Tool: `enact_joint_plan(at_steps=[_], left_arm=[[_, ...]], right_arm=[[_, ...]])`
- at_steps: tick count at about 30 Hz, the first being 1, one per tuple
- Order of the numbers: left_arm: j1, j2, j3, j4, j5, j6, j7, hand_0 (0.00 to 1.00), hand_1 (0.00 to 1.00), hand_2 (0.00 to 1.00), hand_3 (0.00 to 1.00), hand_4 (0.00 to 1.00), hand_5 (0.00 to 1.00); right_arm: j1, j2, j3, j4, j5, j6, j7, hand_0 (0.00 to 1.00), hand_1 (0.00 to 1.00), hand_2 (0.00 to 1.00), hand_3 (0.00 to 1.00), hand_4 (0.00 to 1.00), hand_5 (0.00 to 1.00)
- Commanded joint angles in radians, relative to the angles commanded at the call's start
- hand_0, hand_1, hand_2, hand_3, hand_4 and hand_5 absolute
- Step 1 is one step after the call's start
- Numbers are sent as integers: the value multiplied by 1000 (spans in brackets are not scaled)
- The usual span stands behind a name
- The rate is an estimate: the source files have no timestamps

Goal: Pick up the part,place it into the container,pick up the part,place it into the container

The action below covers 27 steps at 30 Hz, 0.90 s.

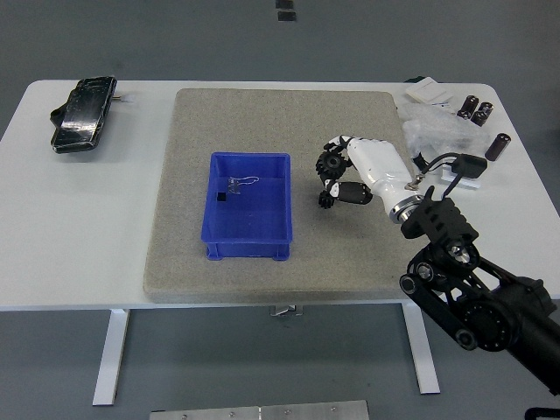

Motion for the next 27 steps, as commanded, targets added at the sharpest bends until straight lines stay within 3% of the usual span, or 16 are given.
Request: enact_joint_plan(at_steps=[1, 6, 7, 9, 12, 13, 18, 19, 24, 25, 27], left_arm=[[0, 0, 0, 0, 0, 0, 0, 641, 566, 563, 611, 691, 259], [-1, 0, -2, 0, 3, -1, 1, 641, 566, 563, 611, 691, 259], [-1, 0, -2, 0, 3, -1, 1, 642, 566, 563, 611, 691, 260], [-1, 0, -2, 0, 3, -1, 2, 642, 566, 563, 611, 691, 260], [0, 0, -1, 0, 2, 0, 3, 642, 566, 563, 611, 691, 260], [1, 0, -1, 0, 2, 0, 3, 642, 567, 563, 611, 691, 259], [0, 0, 0, 0, 1, 0, 3, 642, 567, 563, 611, 691, 259], [0, 0, 0, 0, 2, 0, 3, 642, 567, 563, 611, 691, 259], [-2, 0, -1, 0, 4, -1, 3, 642, 567, 563, 611, 691, 259], [-2, 0, -1, 0, 5, -1, 3, 641, 566, 563, 610, 690, 257], [-2, 0, -2, 0, 6, -1, 3, 641, 566, 563, 610, 690, 257]], right_arm=[[17, 18, -27, 0, 7, -14, 4, 632, 548, 518, 525, 299, 2], [69, 82, -139, -25, 9, -44, 4, 632, 548, 518, 525, 299, 2], [76, 90, -159, -32, 7, -44, 2, 732, 671, 647, 637, 326, 117], [87, 103, -197, -46, 1, -38, -4, 732, 671, 647, 637, 326, 117], [97, 113, -238, -64, -8, -21, -16, 732, 671, 647, 637, 326, 117], [99, 114, -247, -70, -9, -15, -19, 875, 811, 786, 699, 420, 230], [104, 115, -264, -91, -14, 10, -27, 875, 811, 786, 699, 420, 230], [104, 115, -264, -92, -14, 12, -27, 948, 877, 847, 752, 562, 275], [104, 114, -261, -95, -9, 16, -23, 948, 877, 847, 752, 562, 275], [103, 114, -261, -96, -8, 17, -23, 966, 887, 853, 781, 681, 311], [101, 114, -259, -96, -4, 18, -21, 966, 887, 853, 781, 681, 311]])
